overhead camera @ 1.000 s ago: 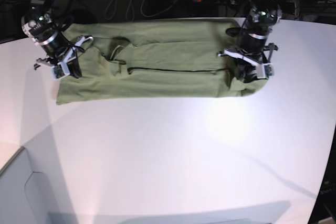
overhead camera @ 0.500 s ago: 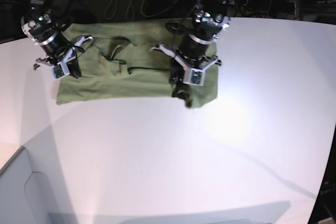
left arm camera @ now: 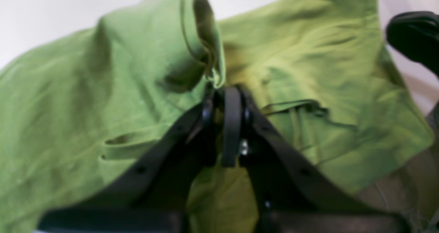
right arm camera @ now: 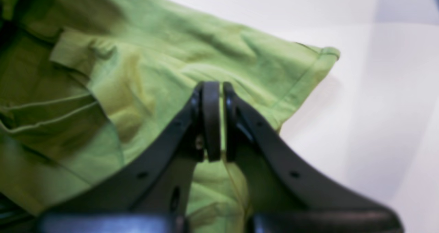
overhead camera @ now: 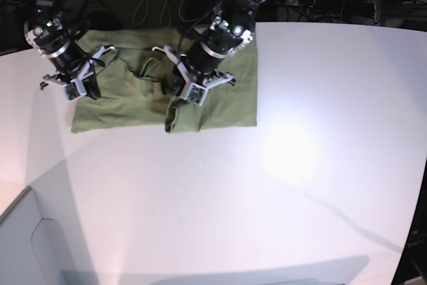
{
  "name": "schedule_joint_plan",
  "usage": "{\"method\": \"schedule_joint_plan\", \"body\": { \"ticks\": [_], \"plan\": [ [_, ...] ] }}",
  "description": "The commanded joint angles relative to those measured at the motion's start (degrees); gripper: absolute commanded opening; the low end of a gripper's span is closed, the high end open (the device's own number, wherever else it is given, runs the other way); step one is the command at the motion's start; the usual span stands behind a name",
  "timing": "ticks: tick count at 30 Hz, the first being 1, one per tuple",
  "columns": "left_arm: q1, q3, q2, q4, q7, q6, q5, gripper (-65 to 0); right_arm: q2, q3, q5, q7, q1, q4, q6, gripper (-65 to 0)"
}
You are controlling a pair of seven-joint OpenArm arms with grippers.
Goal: Fold the T-shirt properly
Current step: 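Lift the strip end with the left gripper toward the right gripper, then lay the held end over the strip beside the right gripper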
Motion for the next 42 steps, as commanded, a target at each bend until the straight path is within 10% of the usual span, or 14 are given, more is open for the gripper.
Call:
{"method": "schedule_joint_plan", "body": {
  "ticks": [1,21,28,42],
  "plan": [
    [-0.58,1.08,0.78,0.68,-1.10,-0.44,-0.45,-65.0,0.58,0.29,0.82,1.49,-0.04,1.16,0.54,-64.5],
    [-3.04,2.57,0.87,-4.33,-0.57,-0.44,-0.98,-65.0,0.40,0.29,0.82,1.49,-0.21,1.16,0.54,-64.5],
    [-2.77,2.57,1.22,-0.90,-0.49,-0.44,-0.98,-29.9,0.32,0.29,0.82,1.49,-0.21,1.16,0.54,-64.5],
    [5.67,-13.87,-4.49,9.30,-0.49,-0.71,-1.06,-28.4,0.23,0.29,0.82,1.40,0.23,1.16,0.54,-64.5]
  ]
}}
